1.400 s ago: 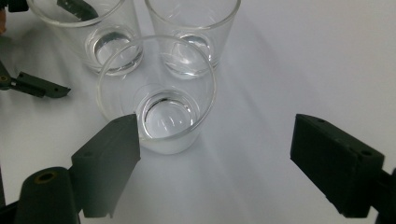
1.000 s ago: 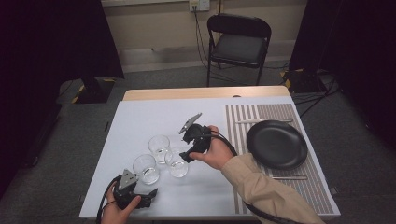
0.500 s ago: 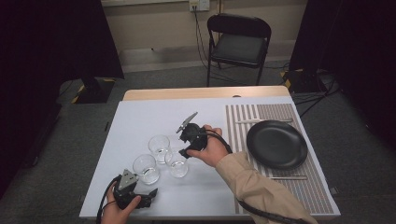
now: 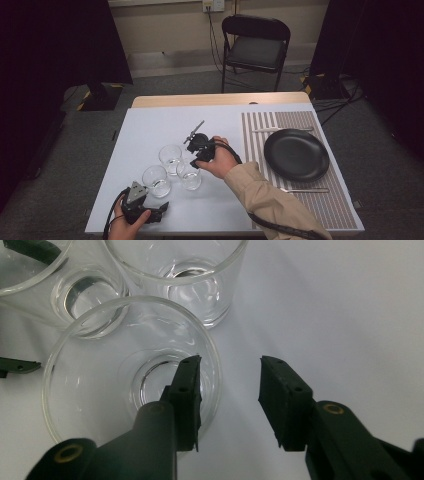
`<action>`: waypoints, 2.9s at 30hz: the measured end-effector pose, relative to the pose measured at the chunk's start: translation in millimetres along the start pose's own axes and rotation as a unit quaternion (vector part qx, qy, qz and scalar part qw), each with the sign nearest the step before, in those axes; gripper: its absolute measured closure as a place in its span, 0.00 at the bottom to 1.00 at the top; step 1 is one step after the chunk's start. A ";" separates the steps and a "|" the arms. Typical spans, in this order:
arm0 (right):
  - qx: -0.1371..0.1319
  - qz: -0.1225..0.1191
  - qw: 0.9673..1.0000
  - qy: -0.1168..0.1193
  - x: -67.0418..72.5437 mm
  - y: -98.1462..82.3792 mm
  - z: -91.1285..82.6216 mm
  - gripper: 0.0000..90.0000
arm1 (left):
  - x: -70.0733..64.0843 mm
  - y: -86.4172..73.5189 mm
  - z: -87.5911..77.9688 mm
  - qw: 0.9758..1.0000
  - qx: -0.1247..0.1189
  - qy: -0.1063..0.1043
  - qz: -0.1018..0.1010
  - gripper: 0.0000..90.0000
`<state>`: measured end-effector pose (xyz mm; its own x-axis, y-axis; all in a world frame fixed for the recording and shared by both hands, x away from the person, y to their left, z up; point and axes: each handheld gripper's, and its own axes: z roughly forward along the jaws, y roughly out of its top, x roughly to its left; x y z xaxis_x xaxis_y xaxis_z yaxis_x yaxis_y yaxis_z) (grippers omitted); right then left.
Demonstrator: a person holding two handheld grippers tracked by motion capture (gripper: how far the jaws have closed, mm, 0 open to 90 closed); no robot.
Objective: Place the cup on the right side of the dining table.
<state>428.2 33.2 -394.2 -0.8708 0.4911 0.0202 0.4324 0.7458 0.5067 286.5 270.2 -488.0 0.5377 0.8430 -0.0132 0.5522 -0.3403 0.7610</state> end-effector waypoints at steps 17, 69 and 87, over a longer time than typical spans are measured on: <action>0.014 0.006 1.000 0.011 2.9 0.7 8.8 0.78 | 0.2 0.0 -0.1 1.000 0.000 -0.001 0.001 0.00; 0.047 0.022 0.999 0.010 7.0 4.8 17.0 0.92 | 0.2 0.0 0.0 1.000 -0.001 0.000 0.001 0.00; 0.053 0.020 0.998 0.012 6.4 3.1 11.2 0.93 | 0.2 0.0 0.0 1.000 0.000 0.000 0.001 0.00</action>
<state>426.6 43.7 -402.2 -0.8566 0.5124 0.0599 0.4890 0.7694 0.4109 286.6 270.4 -487.9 0.5382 0.8427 -0.0122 0.5513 -0.3411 0.7614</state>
